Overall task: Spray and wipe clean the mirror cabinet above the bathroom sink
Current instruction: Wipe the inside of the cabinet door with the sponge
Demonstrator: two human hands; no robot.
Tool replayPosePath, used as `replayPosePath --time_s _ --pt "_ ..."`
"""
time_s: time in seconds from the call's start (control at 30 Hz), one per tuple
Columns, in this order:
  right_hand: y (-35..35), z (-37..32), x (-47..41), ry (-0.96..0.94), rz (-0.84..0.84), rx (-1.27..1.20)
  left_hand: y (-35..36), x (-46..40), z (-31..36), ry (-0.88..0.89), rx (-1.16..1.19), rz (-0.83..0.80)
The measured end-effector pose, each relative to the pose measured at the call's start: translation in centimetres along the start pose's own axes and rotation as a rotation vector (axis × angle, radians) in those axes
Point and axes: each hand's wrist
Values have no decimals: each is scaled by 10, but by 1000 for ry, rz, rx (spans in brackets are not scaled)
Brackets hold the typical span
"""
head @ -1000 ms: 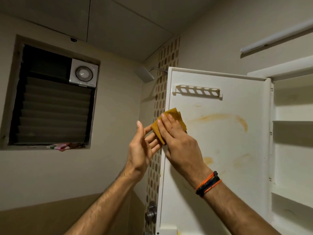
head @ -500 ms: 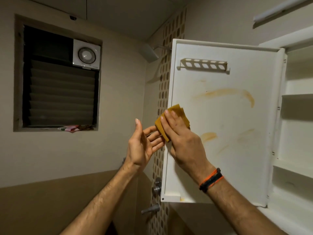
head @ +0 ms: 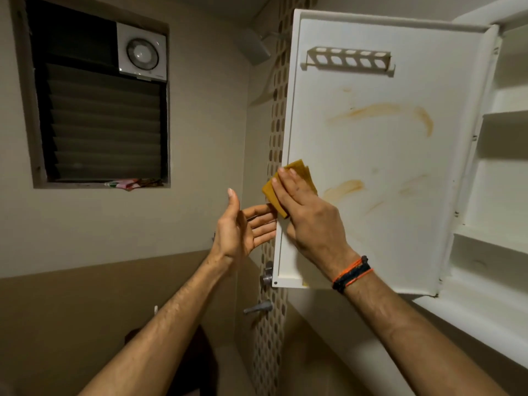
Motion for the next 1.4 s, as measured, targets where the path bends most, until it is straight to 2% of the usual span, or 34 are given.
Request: replayPosePath --time_s 0.23,0.47,0.77,0.93,1.07,1.17,1.3,1.4 --pt "25 -18 58 -5 -56 -4 -9 15 -21 -109 7 2" --pt "48 -45 131 40 -229 -71 -20 28 -43 -168 -86 -6" --pt "39 -46 108 104 -172 -115 -20 38 -58 -119 -19 -5" --pt "44 -56 134 123 -235 -122 -18 41 -65 -109 -9 -8" --pt "44 -60 149 147 -278 -126 -19 47 -74 -89 -97 14" --pt "41 -60 157 192 -219 -158 -13 50 -82 -29 -154 123" --pt "29 -51 170 402 23 -273 -9 54 -94 129 -351 228" --pt "19 -39 169 534 148 -255 -4 56 -101 151 -456 273"
Point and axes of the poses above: each hand's wrist, its own x-axis away from the middle knuckle, its own y-axis out of the palm, z = x × y, and after that the axes turned 6 degrees about -x, right-handed
